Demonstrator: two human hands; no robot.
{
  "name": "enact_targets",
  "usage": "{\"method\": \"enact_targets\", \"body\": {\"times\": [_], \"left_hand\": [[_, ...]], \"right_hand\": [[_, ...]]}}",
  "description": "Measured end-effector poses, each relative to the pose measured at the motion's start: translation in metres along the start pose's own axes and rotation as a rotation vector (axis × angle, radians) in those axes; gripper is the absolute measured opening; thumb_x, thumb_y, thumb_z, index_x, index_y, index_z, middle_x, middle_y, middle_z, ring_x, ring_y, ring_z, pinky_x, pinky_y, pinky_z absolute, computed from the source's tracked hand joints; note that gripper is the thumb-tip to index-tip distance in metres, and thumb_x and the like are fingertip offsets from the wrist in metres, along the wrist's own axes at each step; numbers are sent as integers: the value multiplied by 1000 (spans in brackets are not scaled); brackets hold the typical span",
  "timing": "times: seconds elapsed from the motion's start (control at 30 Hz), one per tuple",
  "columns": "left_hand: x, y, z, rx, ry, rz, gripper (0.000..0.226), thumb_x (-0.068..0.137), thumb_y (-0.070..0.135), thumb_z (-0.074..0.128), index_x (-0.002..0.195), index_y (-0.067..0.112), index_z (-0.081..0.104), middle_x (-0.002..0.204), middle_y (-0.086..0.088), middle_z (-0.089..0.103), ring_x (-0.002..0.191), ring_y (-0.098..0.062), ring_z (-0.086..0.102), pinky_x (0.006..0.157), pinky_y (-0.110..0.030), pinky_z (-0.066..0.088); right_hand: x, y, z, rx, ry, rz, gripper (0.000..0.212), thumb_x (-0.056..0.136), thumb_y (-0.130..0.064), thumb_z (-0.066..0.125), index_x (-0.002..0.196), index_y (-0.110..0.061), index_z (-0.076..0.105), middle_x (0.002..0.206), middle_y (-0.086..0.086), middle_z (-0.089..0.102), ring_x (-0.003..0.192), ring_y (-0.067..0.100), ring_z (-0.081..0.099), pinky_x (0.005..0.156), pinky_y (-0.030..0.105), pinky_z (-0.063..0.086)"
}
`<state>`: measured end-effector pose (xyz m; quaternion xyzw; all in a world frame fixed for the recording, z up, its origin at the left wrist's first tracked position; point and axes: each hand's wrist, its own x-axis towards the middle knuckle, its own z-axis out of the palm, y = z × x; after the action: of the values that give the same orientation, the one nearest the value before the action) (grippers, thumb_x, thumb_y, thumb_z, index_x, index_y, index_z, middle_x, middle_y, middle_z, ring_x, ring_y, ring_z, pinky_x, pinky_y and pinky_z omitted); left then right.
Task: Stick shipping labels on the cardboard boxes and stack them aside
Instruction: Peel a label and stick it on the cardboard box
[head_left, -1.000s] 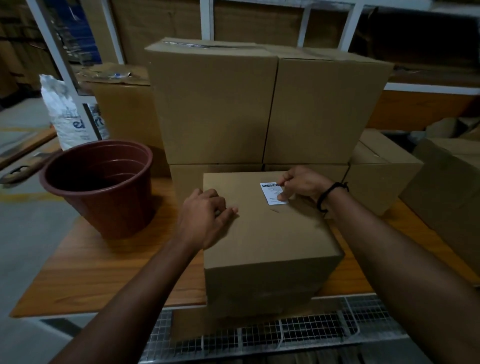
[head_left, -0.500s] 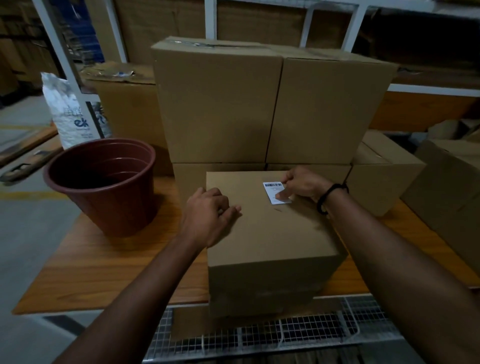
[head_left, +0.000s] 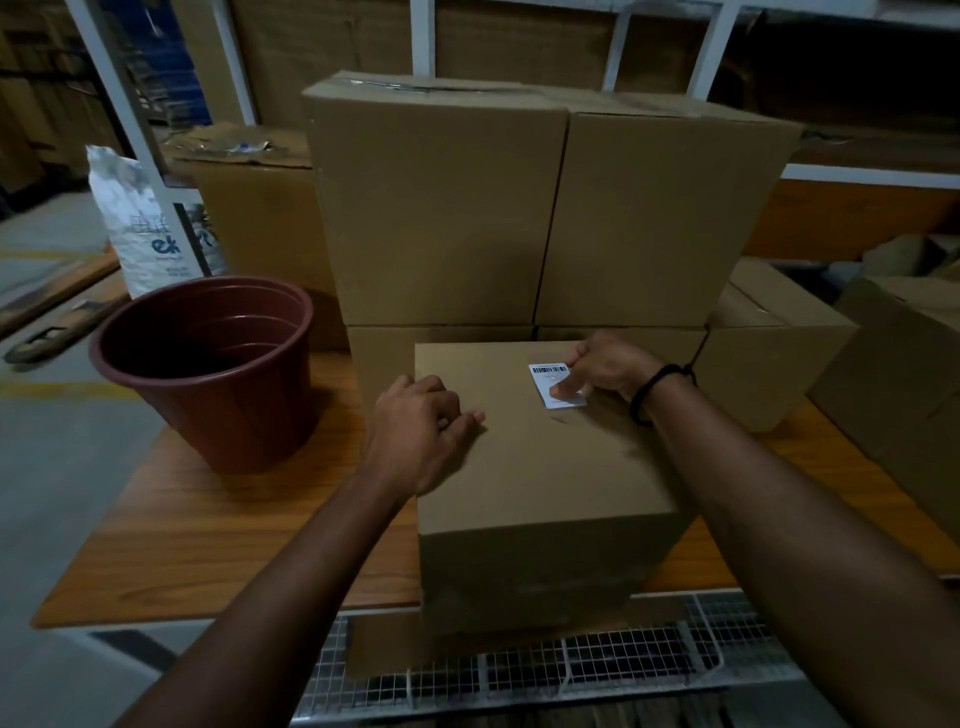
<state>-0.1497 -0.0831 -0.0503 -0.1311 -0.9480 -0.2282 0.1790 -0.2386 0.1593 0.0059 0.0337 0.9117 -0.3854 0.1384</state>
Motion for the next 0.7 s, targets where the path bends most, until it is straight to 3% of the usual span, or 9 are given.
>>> {"method": "enact_targets", "body": {"times": [0.1,0.17,0.33,0.53,0.7], "left_hand": [[-1,0,0,-10,2,6,41,94,58,42,85,27,68,88,9,56,81,-11,42,69,-32,41],[-2,0,-1,-15,6,4,40,94,57,44,85,26,68,89,9,57,82,-11,42,70,-32,41],[-1,-1,-1,-28,15,6,39,93,57,45,83,27,68,89,10,57,82,-10,42,68,-31,37],[-1,0,0,-32,10,5,39,94,56,45,84,27,68,89,9,57,82,-11,43,69,-31,39],[1,-3,3,-27,15,21,45,93,62,39,81,29,67,86,10,56,80,-10,42,68,-31,39]], "right_hand": [[-3,1,-2,52,-2,14,43,61,-6,89,94,-10,61,86,7,49,83,21,42,74,29,28],[-5,1,0,75,11,12,47,61,-5,89,91,-13,53,86,8,48,83,21,42,74,29,29],[-2,-2,4,21,32,20,42,57,-5,90,82,-8,57,78,7,58,74,22,52,66,30,36],[-3,-1,2,116,20,17,48,60,4,85,89,-12,49,82,8,46,77,21,38,60,30,23],[-4,-2,-2,91,-7,43,41,66,6,81,91,-11,53,88,9,51,84,22,43,73,30,31]]}}
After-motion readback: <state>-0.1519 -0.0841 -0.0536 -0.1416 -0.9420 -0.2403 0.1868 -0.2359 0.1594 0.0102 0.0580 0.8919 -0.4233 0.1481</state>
